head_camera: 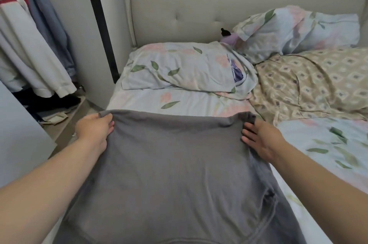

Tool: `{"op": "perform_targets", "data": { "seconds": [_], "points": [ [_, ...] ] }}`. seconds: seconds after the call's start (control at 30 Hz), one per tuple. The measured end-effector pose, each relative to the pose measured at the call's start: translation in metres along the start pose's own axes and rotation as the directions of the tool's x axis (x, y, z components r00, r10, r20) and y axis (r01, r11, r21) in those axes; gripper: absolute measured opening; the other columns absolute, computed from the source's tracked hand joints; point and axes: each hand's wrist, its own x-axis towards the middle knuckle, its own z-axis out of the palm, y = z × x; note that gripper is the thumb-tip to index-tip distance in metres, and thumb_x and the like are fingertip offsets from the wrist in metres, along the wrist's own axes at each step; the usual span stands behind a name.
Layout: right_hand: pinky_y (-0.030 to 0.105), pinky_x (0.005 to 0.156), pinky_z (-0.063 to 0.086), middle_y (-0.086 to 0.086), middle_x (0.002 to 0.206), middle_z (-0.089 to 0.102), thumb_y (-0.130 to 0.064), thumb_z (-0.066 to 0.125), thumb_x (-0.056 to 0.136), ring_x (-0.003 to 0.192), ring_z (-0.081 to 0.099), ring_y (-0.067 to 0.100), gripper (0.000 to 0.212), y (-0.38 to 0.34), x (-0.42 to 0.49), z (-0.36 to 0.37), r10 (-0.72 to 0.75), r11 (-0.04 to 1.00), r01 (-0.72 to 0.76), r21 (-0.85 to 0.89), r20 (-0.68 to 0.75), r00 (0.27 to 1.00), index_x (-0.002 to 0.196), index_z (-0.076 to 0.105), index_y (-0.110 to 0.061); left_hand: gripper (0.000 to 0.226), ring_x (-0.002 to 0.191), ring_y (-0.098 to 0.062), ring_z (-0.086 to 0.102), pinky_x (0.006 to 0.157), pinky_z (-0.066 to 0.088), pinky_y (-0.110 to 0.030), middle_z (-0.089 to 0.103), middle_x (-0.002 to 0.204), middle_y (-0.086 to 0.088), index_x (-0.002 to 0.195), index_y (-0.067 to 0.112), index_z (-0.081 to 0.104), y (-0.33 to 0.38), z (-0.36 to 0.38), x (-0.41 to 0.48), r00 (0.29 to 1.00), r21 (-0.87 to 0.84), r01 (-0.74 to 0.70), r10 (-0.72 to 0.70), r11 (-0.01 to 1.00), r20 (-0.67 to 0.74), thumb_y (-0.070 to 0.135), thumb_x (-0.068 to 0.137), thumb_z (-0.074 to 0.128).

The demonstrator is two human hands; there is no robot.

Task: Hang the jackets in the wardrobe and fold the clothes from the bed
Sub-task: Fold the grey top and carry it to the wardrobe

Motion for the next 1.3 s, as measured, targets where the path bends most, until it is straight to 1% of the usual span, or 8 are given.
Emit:
{"op": "perform_targets", "data": {
  "seconds": [0.1, 0.27, 0.33, 0.43, 0.77, 0.9, 1.1, 1.3],
  "points": [
    [0.031, 0.086, 0.051, -0.005, 0.096, 0.055, -0.017, 0.044, 0.100, 0.092, 0.056, 0.013, 0.033, 0.037, -0.008, 0.005, -0.231, 0.913, 0.233, -0.335, 0.045, 0.972, 0.130, 0.045, -0.029, 0.015, 0.080, -0.015, 0.059, 0.080, 0.046, -0.031, 0.062, 0.088, 0.010, 0.103, 0.020, 0.060, -0.029, -0.004, -0.017, 0.966, 0.379, -0.247, 0.256, 0.892, 0.025, 0.012, 0.091, 0.060],
    [0.032, 0.121, 0.005, -0.014, 0.159, 0.014, -0.056, 0.027, 0.097, 0.147, 0.012, 0.004, 0.065, 0.110, -0.040, -0.013, -0.340, -0.099, 0.584, -0.806, 0.579, 0.741, 0.155, 0.019, -0.030, 0.070, 0.146, -0.020, 0.024, 0.118, 0.019, -0.039, 0.026, 0.159, -0.003, 0.149, 0.016, 0.036, -0.086, -0.039, -0.081, 0.723, 0.672, -0.689, 0.323, 0.271, 0.611, 0.047, 0.088, 0.054],
    [0.036, 0.123, -0.005, -0.006, 0.164, 0.007, -0.062, 0.009, 0.094, 0.151, 0.003, 0.010, 0.069, 0.121, -0.044, -0.018, -0.247, -0.265, 0.533, -0.804, 0.591, 0.768, 0.157, 0.015, -0.032, 0.083, 0.148, -0.021, 0.018, 0.119, 0.011, -0.038, 0.022, 0.160, -0.003, 0.153, 0.016, 0.030, -0.103, -0.048, -0.105, 0.667, 0.665, -0.742, 0.174, 0.081, 0.724, 0.062, 0.084, 0.032],
    [0.035, 0.123, -0.004, -0.005, 0.164, 0.006, -0.061, 0.007, 0.094, 0.151, 0.002, 0.009, 0.069, 0.125, -0.042, -0.015, -0.300, -0.250, 0.498, -0.831, 0.555, 0.776, 0.157, 0.013, -0.033, 0.088, 0.151, -0.020, 0.011, 0.121, 0.003, -0.038, 0.015, 0.163, -0.002, 0.156, 0.020, 0.018, -0.117, -0.051, -0.118, 0.671, 0.679, -0.729, 0.101, -0.092, 0.734, 0.068, 0.082, 0.011],
    [0.033, 0.122, 0.009, 0.005, 0.151, 0.045, -0.039, 0.046, 0.095, 0.142, 0.037, 0.019, 0.050, 0.125, -0.048, -0.015, -0.480, -0.034, 0.525, -0.851, 0.475, 0.738, 0.139, 0.055, -0.016, 0.089, 0.150, -0.019, 0.013, 0.122, 0.007, -0.038, 0.015, 0.163, -0.004, 0.156, 0.015, 0.015, -0.120, -0.045, -0.117, 0.691, 0.694, -0.705, 0.079, -0.148, 0.719, 0.068, 0.084, 0.008],
    [0.046, 0.107, 0.035, 0.019, 0.128, 0.058, -0.035, 0.067, 0.084, 0.118, 0.053, 0.037, 0.045, 0.117, -0.066, -0.042, -0.612, 0.093, 0.255, -0.963, 0.146, 0.777, 0.119, 0.064, -0.006, 0.091, 0.151, -0.017, 0.012, 0.122, 0.005, -0.037, 0.015, 0.163, -0.003, 0.156, 0.016, 0.016, -0.117, -0.044, -0.118, 0.698, 0.703, -0.698, 0.090, -0.139, 0.711, 0.068, 0.082, 0.005],
    [0.030, 0.060, 0.044, -0.002, 0.076, 0.064, -0.076, 0.047, 0.071, 0.067, 0.057, 0.017, 0.058, 0.106, -0.087, -0.095, -0.396, 0.317, -0.084, -0.945, -0.212, 0.893, 0.078, 0.054, -0.019, 0.091, 0.150, -0.016, 0.013, 0.121, 0.006, -0.036, 0.016, 0.163, -0.002, 0.156, 0.018, 0.019, -0.117, -0.046, -0.120, 0.712, 0.717, -0.685, 0.093, -0.129, 0.696, 0.070, 0.082, 0.007],
    [0.019, 0.044, 0.040, -0.004, 0.051, 0.060, -0.061, 0.081, 0.063, 0.045, 0.058, 0.009, 0.051, 0.081, -0.076, -0.126, 0.110, 0.632, -0.047, -0.773, 0.030, 0.993, 0.052, 0.052, -0.020, 0.074, 0.144, -0.025, 0.029, 0.119, 0.020, -0.044, 0.035, 0.155, -0.008, 0.147, 0.015, 0.041, -0.109, 0.001, -0.132, 0.791, 0.791, -0.609, 0.116, 0.058, 0.601, 0.058, 0.088, 0.053]
  ]
}}
